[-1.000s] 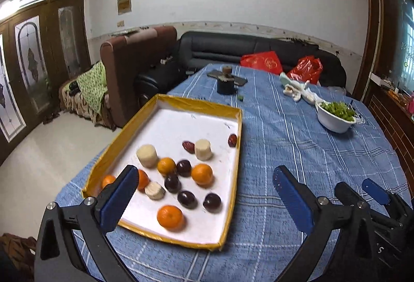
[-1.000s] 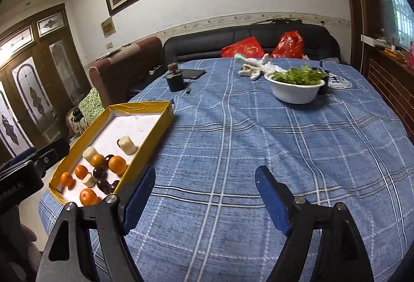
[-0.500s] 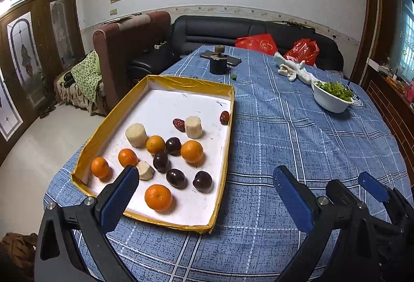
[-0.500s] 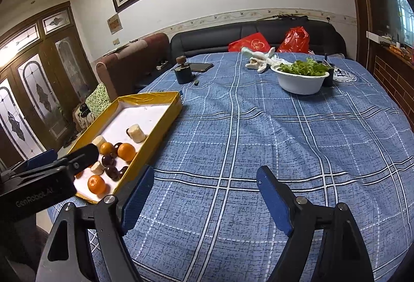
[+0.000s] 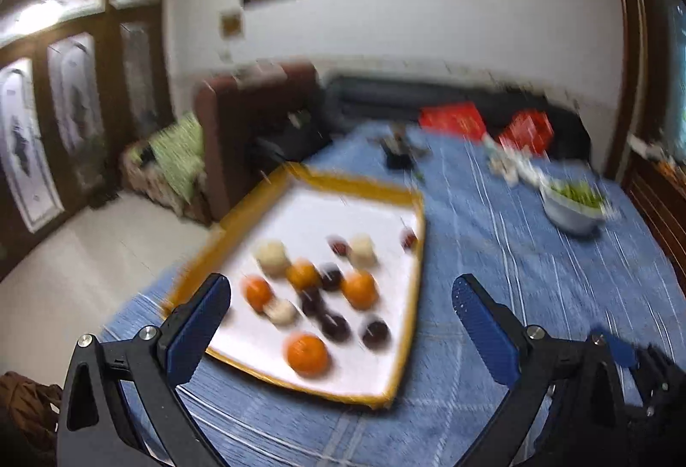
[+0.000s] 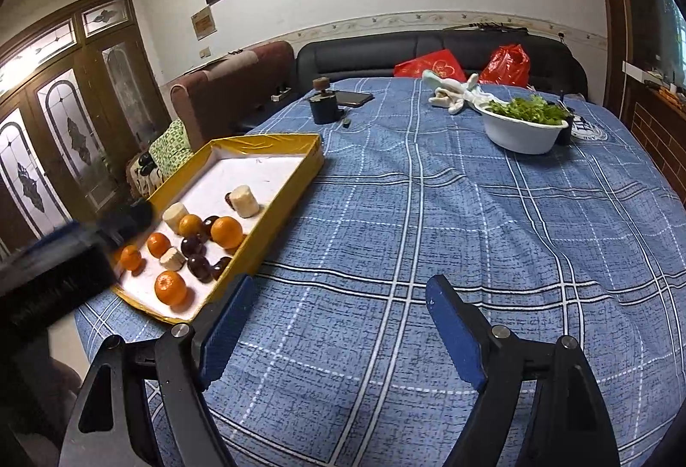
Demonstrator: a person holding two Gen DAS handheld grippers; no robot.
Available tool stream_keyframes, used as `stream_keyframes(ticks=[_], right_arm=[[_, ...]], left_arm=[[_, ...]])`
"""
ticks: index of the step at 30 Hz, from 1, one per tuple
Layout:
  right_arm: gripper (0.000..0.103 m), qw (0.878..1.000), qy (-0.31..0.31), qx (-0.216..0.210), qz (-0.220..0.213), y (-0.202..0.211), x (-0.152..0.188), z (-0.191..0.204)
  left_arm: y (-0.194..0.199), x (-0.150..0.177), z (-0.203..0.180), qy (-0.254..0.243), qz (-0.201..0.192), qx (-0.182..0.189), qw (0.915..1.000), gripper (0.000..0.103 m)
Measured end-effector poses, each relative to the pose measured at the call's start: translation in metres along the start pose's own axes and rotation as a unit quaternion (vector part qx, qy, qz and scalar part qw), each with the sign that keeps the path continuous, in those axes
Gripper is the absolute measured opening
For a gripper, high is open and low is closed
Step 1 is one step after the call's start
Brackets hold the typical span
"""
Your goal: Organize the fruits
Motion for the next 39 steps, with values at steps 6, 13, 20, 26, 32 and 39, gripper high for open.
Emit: stream_keyframes(ticks=[6, 13, 20, 26, 32, 39], right_arm=[[0.087, 1.0, 0.016, -0.012, -0.01, 0.006, -0.003, 0.014], [0.087, 0.999, 0.032, -0.02, -0.015, 0.011, 0.0, 0.024], [0.09, 0.998, 0.045, -0.026, -0.019, 0.015, 0.003, 0.031], [0.091, 0.998, 0.051, -0.036, -0.015, 0.015, 0.008, 0.036], [0.091, 0.998, 0.052, -0.045, -0.012, 0.015, 0.011, 0.037], [0.091, 0.999, 0.014, -0.029, -0.028, 0.026, 0.0, 0.002]], left_arm=[[0.032, -0.016, 0.024, 0.032, -0.074, -0.031, 0.9963, 0.103], [0.016, -0.005, 0.025, 0.033, -0.015, -0.011, 0.9993, 0.103], [0.006, 0.008, 0.018, 0.034, 0.024, 0.013, 0.999, 0.103], [0.004, 0.013, 0.004, 0.008, 0.034, 0.036, 0.9988, 0.103], [-0.007, 0.018, -0.012, -0.009, 0.059, 0.05, 0.997, 0.103], [-0.013, 0.009, -0.043, -0.02, 0.079, 0.082, 0.9934, 0.103]])
Point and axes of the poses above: each gripper's, at about its wrist camera, not at the fingertips, and y roughly against the way its jaws point, z to its left, x to its underside, the point moved 8 cm from there along -y, roughly the way its jaws point, and after that the axes turned 1 degree about -x, right-handed, at the moved point
